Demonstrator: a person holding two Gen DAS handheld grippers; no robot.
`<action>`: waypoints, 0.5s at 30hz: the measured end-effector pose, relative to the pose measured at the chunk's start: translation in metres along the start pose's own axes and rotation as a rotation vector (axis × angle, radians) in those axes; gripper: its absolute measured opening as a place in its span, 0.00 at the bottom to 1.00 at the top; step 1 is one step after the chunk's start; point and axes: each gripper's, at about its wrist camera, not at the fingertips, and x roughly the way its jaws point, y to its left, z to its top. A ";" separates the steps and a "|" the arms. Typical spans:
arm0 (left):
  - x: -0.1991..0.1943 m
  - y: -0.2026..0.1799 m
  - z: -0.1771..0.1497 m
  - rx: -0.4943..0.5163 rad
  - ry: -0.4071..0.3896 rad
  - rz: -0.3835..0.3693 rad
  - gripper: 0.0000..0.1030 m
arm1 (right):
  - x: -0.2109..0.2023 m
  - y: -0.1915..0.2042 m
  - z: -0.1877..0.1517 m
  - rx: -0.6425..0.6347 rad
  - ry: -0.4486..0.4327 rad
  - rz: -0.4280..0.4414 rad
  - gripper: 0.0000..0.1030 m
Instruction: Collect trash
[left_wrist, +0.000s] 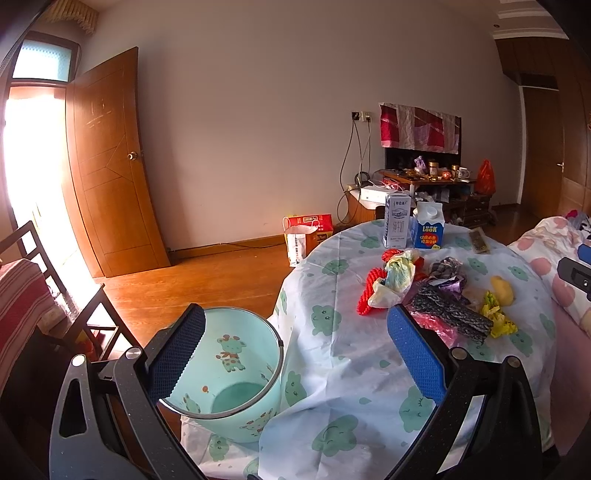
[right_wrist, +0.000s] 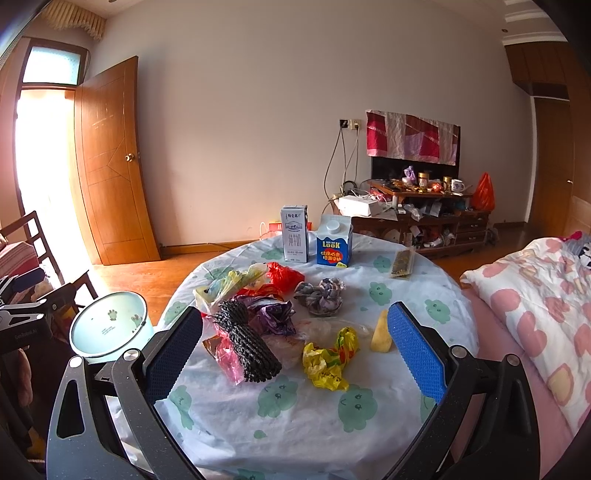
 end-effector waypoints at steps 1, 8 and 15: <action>0.000 0.000 0.000 0.001 0.000 0.000 0.94 | 0.000 0.000 0.000 -0.001 0.001 0.000 0.96; 0.000 0.001 0.001 -0.002 -0.001 0.001 0.94 | 0.001 0.001 -0.001 -0.004 0.003 0.000 0.96; 0.000 0.001 0.000 -0.001 -0.001 0.001 0.94 | 0.002 0.002 -0.001 -0.001 0.004 0.000 0.96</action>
